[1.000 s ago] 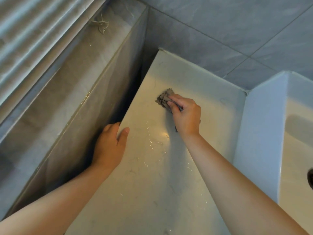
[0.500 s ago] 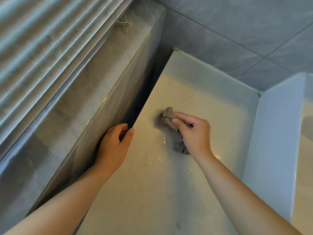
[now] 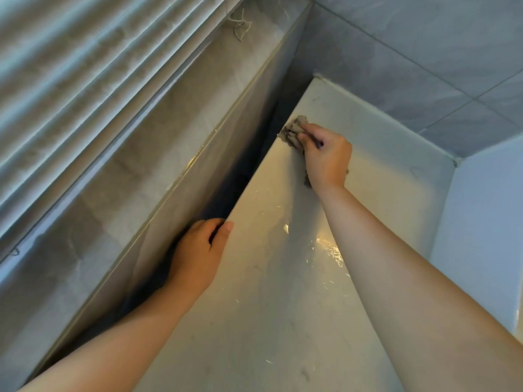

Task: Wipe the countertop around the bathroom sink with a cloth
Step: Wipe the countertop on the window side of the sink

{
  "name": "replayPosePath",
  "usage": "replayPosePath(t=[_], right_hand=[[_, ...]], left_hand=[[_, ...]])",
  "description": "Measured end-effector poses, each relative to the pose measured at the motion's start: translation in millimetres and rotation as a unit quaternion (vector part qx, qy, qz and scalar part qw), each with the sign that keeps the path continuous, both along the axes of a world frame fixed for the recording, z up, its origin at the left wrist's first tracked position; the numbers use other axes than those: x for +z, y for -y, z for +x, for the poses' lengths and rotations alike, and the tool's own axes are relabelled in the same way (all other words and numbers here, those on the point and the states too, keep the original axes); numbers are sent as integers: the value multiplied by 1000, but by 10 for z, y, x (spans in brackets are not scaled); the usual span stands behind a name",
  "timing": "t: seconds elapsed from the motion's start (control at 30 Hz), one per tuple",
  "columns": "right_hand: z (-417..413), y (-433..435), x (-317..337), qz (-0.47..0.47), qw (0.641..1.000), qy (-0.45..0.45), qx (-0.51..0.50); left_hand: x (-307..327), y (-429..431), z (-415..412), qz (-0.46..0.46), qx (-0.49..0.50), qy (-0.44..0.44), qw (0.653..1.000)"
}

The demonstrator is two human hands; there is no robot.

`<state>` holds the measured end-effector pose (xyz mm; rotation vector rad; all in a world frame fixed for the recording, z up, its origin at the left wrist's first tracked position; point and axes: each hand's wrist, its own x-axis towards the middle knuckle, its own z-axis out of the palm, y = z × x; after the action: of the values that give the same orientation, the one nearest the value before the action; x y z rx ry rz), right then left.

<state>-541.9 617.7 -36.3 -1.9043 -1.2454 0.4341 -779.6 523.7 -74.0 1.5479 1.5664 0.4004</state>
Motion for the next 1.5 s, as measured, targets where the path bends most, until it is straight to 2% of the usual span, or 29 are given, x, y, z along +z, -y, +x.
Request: replayPosePath(t=[0.47,0.6,0.7,0.8,0.87,0.97,1.07,1.23,1.5], right_hand=[[-510,507,-91,15,991,51,124],[-650,742,-109,9,986,57,156],[-762,925,-110,4,982,47,184],[-806,1031,-43,-29,978,0,208],[-774,1047,53,-24,980,-23,194],[-613,936,249,19,993,-96,64],[-344,705,354,26,996,-81,-7],[-230,588,153,-48,998,-39,0],[-626,1111,-56,-12,996,41,84]], left_hand=[[2,25,-56,-12,34,57,998],[51,169,-192,10,23,25,999],[33,258,-266,5,5,12,1000],[36,268,-259,16,8,9,1000],[55,269,-248,21,17,10,1000],[57,270,-245,34,9,1,999],[58,262,-245,41,1,-7,999],[96,269,-225,39,0,-10,999],[121,262,-210,44,-2,-18,999]])
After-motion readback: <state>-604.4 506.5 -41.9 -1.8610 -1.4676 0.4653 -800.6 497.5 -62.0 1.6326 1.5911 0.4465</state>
